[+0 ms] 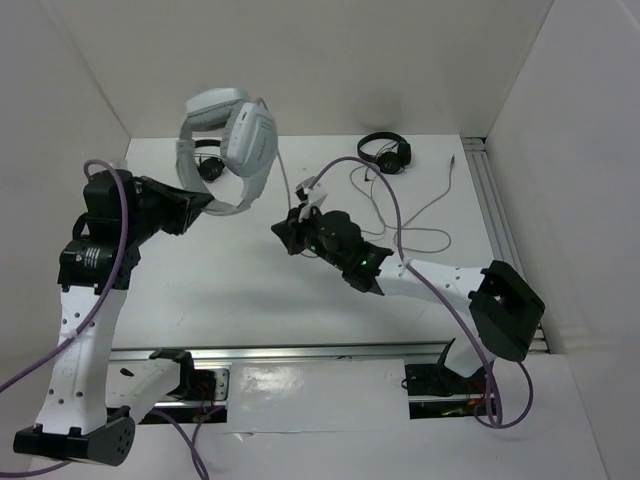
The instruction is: Wrap the headphones
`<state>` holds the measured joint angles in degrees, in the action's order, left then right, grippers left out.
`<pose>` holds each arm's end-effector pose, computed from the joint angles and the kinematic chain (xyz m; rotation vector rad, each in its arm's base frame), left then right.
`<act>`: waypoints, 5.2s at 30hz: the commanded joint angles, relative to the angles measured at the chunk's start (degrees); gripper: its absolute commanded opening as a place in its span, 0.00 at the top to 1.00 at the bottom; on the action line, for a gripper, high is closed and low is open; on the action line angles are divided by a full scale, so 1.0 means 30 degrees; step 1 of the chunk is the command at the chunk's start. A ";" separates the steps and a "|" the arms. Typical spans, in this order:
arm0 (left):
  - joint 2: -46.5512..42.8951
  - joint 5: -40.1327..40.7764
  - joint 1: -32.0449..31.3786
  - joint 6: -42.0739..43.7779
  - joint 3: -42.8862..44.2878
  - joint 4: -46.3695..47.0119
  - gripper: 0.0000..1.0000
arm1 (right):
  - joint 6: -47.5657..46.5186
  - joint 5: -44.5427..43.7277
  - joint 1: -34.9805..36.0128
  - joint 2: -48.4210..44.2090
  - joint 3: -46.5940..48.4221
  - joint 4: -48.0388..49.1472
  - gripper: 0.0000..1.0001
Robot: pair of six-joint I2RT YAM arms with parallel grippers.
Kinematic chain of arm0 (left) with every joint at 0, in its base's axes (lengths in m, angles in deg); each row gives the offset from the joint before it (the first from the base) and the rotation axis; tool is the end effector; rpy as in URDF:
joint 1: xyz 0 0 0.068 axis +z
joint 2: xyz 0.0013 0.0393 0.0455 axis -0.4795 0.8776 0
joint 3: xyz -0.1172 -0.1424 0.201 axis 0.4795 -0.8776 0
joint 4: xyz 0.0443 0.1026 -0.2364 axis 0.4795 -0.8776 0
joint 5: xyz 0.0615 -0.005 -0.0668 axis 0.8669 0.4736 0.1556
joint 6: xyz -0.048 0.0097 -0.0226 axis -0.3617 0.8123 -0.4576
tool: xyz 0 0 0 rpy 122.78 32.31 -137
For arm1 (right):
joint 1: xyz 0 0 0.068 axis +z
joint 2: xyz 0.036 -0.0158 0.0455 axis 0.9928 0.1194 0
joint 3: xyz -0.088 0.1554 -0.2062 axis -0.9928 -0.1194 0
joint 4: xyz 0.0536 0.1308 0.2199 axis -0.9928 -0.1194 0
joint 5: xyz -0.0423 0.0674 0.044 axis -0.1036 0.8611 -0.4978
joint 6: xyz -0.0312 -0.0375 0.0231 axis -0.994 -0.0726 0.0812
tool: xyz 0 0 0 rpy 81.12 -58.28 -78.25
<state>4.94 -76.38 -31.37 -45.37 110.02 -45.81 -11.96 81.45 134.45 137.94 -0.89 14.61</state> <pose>0.1723 -0.0168 0.4348 -1.0532 1.8231 -1.0688 0.2211 0.2728 0.2844 -0.4692 1.6529 0.8502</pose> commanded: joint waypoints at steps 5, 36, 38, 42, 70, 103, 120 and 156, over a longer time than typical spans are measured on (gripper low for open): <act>0.1308 0.7469 -0.0001 -0.1992 0.2113 0.1417 1.00 | -0.1949 -0.6030 0.4485 0.1321 0.4700 -0.7169 1.00; 0.3830 -0.8225 0.3514 -0.3835 -0.2863 0.8850 1.00 | -0.6991 -0.2485 0.4752 0.1936 0.3328 -0.4251 1.00; 0.3828 -0.8844 0.3514 -0.4449 -0.3128 0.9585 1.00 | -0.6788 -0.1494 0.4752 0.1731 0.2686 -0.3458 1.00; 0.3625 -0.7798 0.3340 -0.3812 -0.2429 0.9998 1.00 | -0.6551 0.2604 0.4022 0.1497 0.2652 -0.2897 1.00; 0.3268 1.7954 -0.5183 0.1492 -0.0758 0.2559 1.00 | -0.5997 1.1018 0.4957 0.2024 0.7283 -0.5916 1.00; 1.1972 1.6880 -0.4484 0.6794 -0.0345 0.4311 1.00 | 0.0601 1.8609 -0.0225 -0.1781 0.6373 -0.1689 0.66; 1.5195 0.9842 -0.5620 1.7927 0.3695 0.4083 1.00 | -1.1939 -0.0454 -0.1195 0.1089 1.6781 -2.0779 1.00; 0.6057 0.9962 -1.3946 2.1683 0.2934 -0.1282 1.00 | -1.2916 -0.4869 -0.8342 0.0764 1.0476 -0.8812 1.00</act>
<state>26.34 -40.80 -71.70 18.88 116.49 -38.95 -55.52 66.63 113.62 140.87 29.65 -18.62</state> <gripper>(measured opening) 0.117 0.017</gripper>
